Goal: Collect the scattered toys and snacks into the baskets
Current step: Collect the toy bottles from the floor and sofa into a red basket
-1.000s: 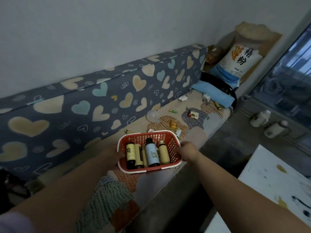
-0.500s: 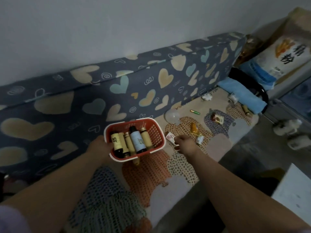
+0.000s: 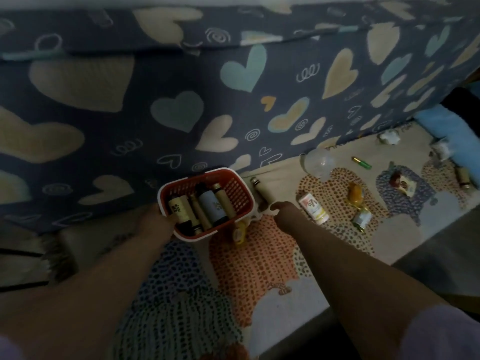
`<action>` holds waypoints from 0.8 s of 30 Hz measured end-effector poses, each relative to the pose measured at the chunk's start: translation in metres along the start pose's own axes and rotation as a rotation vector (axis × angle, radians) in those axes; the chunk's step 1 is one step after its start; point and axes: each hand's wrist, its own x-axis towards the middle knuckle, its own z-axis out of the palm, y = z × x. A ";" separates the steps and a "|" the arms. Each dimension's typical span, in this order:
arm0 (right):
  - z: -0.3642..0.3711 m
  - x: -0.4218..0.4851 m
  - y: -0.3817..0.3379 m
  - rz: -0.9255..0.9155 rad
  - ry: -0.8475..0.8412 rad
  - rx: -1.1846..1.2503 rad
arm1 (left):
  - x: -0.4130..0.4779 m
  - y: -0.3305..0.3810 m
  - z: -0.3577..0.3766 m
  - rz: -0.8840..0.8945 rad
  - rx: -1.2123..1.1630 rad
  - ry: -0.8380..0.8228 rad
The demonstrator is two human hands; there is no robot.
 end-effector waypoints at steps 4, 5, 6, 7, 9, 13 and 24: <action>0.014 0.038 0.002 0.077 0.031 0.052 | 0.016 -0.014 0.009 0.058 -0.020 -0.048; 0.016 0.049 0.002 0.089 0.023 0.003 | 0.018 -0.014 0.012 0.072 -0.030 -0.059; 0.024 0.062 0.001 0.083 0.015 -0.058 | 0.026 -0.019 0.015 0.085 -0.037 -0.054; 0.030 0.073 -0.002 0.077 0.003 -0.121 | 0.035 -0.026 0.019 0.092 -0.031 -0.041; 0.036 0.086 -0.008 0.086 0.020 -0.095 | 0.045 -0.031 0.024 0.104 -0.036 -0.023; 0.052 0.117 -0.005 0.191 0.112 0.144 | 0.062 -0.042 0.035 0.112 -0.076 0.000; 0.035 0.092 0.016 -0.033 0.352 0.477 | 0.052 -0.023 0.044 0.149 0.001 0.004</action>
